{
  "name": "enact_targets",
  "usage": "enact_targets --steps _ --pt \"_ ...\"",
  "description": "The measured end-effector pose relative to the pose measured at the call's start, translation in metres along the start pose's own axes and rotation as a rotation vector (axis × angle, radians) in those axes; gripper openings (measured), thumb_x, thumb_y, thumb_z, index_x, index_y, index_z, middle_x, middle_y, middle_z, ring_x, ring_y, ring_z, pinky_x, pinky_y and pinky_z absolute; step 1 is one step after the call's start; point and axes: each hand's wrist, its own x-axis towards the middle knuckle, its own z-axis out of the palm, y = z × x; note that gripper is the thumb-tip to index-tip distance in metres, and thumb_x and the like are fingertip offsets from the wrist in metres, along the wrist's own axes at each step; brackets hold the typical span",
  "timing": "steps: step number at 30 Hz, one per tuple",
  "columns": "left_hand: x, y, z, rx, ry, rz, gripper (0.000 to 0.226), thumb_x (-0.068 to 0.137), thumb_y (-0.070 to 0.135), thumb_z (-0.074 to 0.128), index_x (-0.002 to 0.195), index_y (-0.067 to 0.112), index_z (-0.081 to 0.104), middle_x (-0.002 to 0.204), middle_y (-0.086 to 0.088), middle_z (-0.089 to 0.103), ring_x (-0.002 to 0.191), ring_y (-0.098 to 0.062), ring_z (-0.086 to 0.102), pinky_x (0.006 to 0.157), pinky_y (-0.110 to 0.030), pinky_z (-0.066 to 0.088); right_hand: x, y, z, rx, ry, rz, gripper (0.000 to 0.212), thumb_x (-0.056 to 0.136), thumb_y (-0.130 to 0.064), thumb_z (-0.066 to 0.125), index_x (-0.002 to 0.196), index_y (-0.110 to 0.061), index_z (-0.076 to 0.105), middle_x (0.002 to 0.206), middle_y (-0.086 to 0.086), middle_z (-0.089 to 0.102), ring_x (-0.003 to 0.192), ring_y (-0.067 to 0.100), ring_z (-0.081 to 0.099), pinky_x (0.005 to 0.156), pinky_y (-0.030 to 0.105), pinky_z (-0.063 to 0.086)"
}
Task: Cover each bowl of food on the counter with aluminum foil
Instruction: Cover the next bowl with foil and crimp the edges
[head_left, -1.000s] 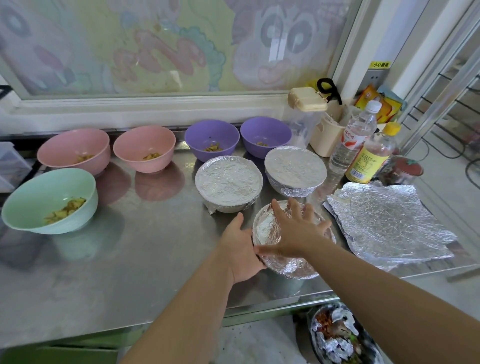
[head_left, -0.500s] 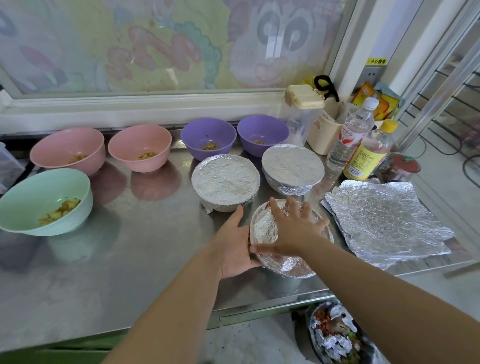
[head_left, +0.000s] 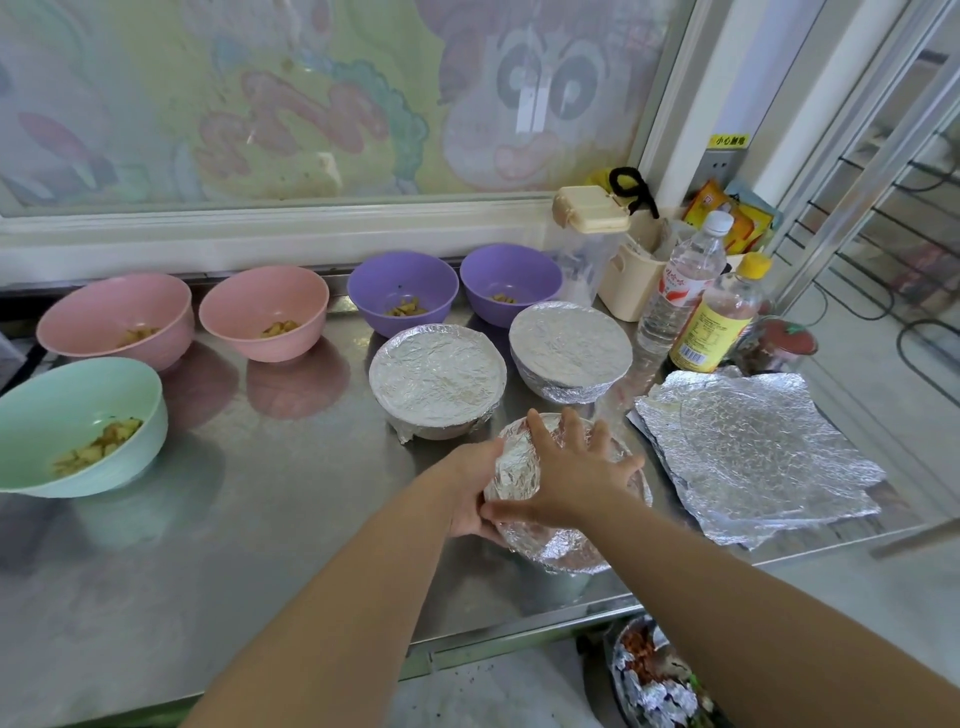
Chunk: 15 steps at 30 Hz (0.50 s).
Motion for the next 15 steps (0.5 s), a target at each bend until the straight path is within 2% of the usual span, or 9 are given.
enact_targets --steps 4,7,10,13,14,15 --pt "0.003 0.004 0.0 0.002 0.028 0.002 0.05 0.095 0.048 0.043 0.136 0.021 0.054 0.139 -0.01 0.058 0.101 -0.045 0.069 0.081 -0.076 0.047 0.001 -0.001 0.0 -0.007 0.007 0.003 0.14 0.05 -0.103 0.051 0.156 -0.043 -0.019 0.168 0.003 -0.019 0.152 0.044 -0.014 0.109 0.081 0.01" --pt "-0.003 0.006 0.002 -0.042 -0.002 -0.007 0.052 0.092 0.049 0.043 0.133 0.021 0.059 0.137 -0.009 0.06 0.103 -0.044 0.068 0.087 -0.076 0.045 0.0 -0.001 0.0 0.001 0.009 0.004 0.14 0.05 -0.102 0.051 0.156 -0.042 -0.019 0.168 0.004 -0.02 0.152 0.044 -0.014 0.108 0.082 0.009" --pt "-0.019 0.006 0.008 -0.109 -0.008 0.061 0.048 0.101 0.045 0.035 0.113 0.016 0.071 0.111 -0.01 0.074 0.106 -0.036 0.068 0.097 -0.064 0.047 0.0 0.001 0.0 0.034 -0.029 0.03 0.142 0.048 -0.104 0.049 0.155 -0.042 -0.02 0.167 0.004 -0.023 0.152 0.043 -0.017 0.108 0.081 0.009" --pt "-0.026 -0.003 0.006 -0.259 0.065 0.178 0.042 0.106 0.04 0.035 0.103 0.016 0.069 0.086 -0.004 0.078 0.093 -0.027 0.069 0.088 -0.046 0.053 0.002 0.015 -0.007 0.083 -0.104 0.05 0.149 0.039 -0.109 0.036 0.154 -0.038 -0.026 0.165 0.008 -0.027 0.151 0.046 -0.018 0.112 0.079 0.009" --pt "-0.027 -0.008 0.004 -0.325 0.075 0.23 0.039 0.106 0.038 0.038 0.109 0.015 0.068 0.089 -0.003 0.078 0.092 -0.024 0.069 0.086 -0.042 0.054 0.002 0.021 -0.011 0.078 -0.124 0.052 0.151 0.036 -0.109 0.033 0.154 -0.037 -0.028 0.165 0.011 -0.027 0.151 0.047 -0.017 0.113 0.078 0.008" --pt "-0.025 -0.016 0.002 -0.368 0.118 0.275 0.037 0.105 0.038 0.041 0.117 0.013 0.067 0.097 -0.003 0.077 0.096 -0.023 0.069 0.091 -0.039 0.053 0.001 0.027 -0.015 0.06 -0.132 0.054 0.15 0.039 -0.108 0.034 0.154 -0.035 -0.029 0.165 0.013 -0.026 0.151 0.046 -0.016 0.114 0.078 0.007"
